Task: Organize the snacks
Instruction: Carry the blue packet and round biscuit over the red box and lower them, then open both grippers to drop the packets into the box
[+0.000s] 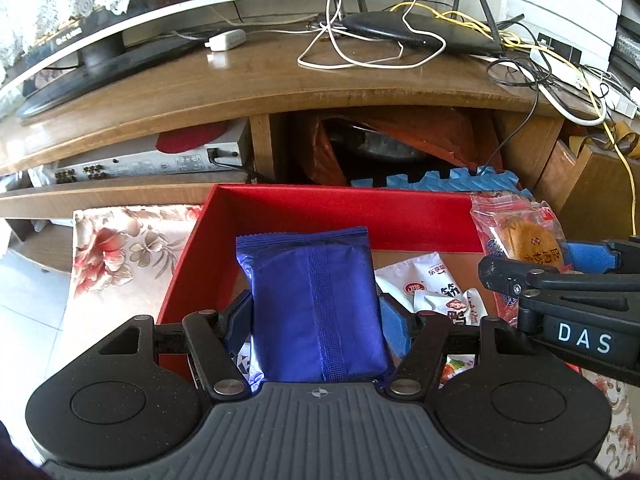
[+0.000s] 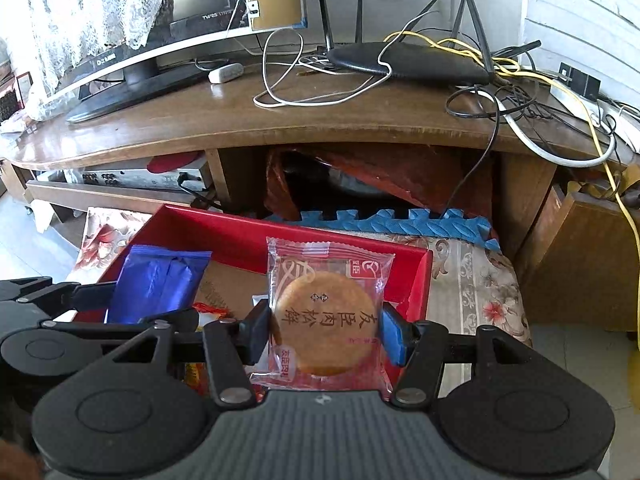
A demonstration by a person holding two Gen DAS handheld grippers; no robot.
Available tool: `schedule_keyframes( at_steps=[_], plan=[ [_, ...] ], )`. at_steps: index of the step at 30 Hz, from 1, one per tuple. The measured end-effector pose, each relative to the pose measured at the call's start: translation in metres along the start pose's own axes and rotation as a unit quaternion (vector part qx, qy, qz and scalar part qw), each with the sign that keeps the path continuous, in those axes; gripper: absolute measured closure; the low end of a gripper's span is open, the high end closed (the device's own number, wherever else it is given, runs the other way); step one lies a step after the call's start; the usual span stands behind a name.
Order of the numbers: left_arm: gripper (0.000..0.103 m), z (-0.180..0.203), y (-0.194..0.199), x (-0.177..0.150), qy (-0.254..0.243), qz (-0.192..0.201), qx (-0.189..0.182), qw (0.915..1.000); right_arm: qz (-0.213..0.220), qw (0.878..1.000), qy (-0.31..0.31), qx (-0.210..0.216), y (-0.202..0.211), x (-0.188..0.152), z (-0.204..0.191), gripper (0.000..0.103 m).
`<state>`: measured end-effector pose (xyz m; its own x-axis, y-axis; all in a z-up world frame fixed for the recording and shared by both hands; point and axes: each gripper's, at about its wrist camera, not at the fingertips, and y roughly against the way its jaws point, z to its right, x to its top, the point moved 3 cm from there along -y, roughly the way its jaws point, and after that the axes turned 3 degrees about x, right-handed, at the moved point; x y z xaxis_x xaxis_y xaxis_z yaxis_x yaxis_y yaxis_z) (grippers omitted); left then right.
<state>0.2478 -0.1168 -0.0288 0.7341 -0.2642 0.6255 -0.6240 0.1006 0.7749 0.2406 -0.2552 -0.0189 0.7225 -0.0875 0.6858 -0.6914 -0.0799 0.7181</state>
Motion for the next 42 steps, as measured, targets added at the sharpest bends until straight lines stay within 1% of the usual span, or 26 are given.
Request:
schedule_keyframes(
  at_steps=[18, 33, 42],
  plan=[
    [0.032, -0.001, -0.020, -0.008, -0.004, -0.019, 0.016, 0.9997, -0.025, 1.000, 0.007, -0.002, -0.024, -0.006, -0.002, 0.055],
    [0.032, 0.002, -0.028, -0.013, -0.014, -0.026, 0.025, 0.9992, -0.040, 0.999, 0.010, -0.004, -0.037, -0.013, -0.001, 0.055],
    [0.030, 0.001, -0.030, -0.014, -0.015, -0.030, 0.029, 0.9990, -0.048, 0.999, 0.013, -0.006, -0.042, -0.015, -0.001, 0.055]
  ],
)
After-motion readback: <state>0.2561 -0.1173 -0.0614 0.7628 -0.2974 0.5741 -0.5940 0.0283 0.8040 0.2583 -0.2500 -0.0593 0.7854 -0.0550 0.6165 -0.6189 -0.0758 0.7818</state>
